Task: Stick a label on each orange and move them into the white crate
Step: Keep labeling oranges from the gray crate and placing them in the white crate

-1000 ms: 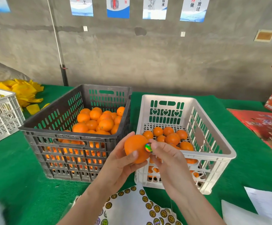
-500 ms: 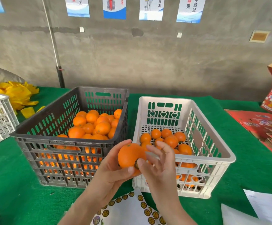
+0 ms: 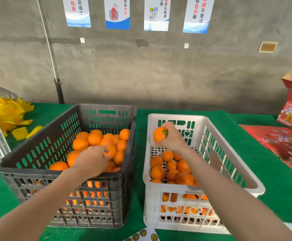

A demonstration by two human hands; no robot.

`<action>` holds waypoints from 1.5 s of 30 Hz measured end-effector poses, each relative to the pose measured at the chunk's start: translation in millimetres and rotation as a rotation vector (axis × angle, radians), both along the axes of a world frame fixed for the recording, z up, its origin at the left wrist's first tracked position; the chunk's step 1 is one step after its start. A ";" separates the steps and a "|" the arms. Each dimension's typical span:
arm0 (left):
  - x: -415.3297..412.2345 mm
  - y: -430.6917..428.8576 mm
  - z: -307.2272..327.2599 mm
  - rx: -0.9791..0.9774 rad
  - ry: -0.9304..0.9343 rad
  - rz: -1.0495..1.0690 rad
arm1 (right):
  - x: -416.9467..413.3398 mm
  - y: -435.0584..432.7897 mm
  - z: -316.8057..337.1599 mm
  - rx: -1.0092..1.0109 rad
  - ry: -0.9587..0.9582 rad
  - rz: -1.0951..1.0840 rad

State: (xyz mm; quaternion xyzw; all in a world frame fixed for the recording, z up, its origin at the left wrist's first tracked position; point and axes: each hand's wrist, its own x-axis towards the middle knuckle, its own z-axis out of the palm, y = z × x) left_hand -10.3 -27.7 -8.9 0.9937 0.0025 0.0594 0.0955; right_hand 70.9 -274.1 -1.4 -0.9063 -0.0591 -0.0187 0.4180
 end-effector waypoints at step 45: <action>59.5 53.3 38.7 -1.173 0.059 -0.210 | -38.8 95.4 -9.9 0.000 -0.193 0.344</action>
